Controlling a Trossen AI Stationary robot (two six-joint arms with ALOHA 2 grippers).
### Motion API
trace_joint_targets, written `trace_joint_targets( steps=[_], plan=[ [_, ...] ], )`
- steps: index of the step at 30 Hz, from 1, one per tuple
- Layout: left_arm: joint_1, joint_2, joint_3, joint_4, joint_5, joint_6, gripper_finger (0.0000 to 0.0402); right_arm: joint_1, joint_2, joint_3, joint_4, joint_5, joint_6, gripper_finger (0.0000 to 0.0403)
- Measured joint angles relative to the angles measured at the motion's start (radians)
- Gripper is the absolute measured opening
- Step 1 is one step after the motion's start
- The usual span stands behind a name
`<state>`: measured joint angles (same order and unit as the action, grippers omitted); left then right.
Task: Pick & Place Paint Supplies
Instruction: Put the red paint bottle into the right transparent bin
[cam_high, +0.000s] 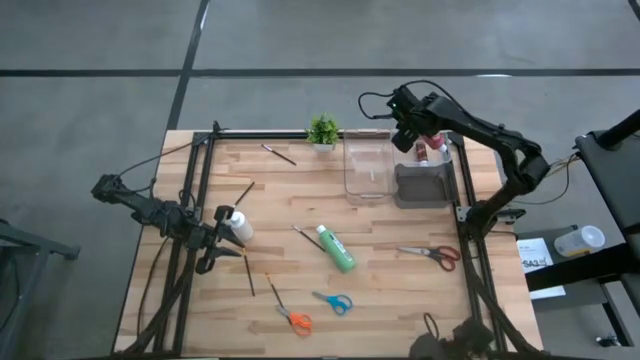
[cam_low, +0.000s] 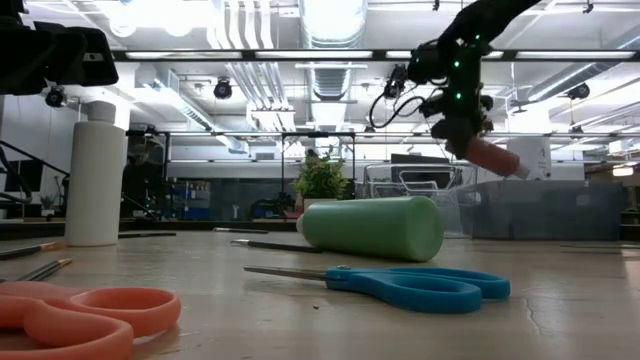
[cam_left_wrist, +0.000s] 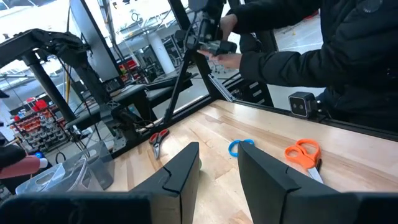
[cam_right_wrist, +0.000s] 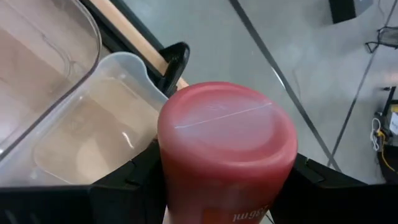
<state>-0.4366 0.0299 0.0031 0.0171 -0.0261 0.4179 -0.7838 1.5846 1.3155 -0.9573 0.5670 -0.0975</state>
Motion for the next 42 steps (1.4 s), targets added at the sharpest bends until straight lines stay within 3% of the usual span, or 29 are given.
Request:
trace_joint_targets(
  steps=[16, 42],
  plan=[
    [0.0, 0.0, 0.0, 0.0, 0.0, 0.0, 0.0118, -0.016, 0.151, 0.0, 0.015, 0.0, -0.044, 0.0199],
    [0.0, 0.0, 0.0, 0.0, 0.0, 0.0, 0.0118, -0.018, 0.211, -0.007, 0.055, -0.149, -0.046, 0.0199]
  ],
)
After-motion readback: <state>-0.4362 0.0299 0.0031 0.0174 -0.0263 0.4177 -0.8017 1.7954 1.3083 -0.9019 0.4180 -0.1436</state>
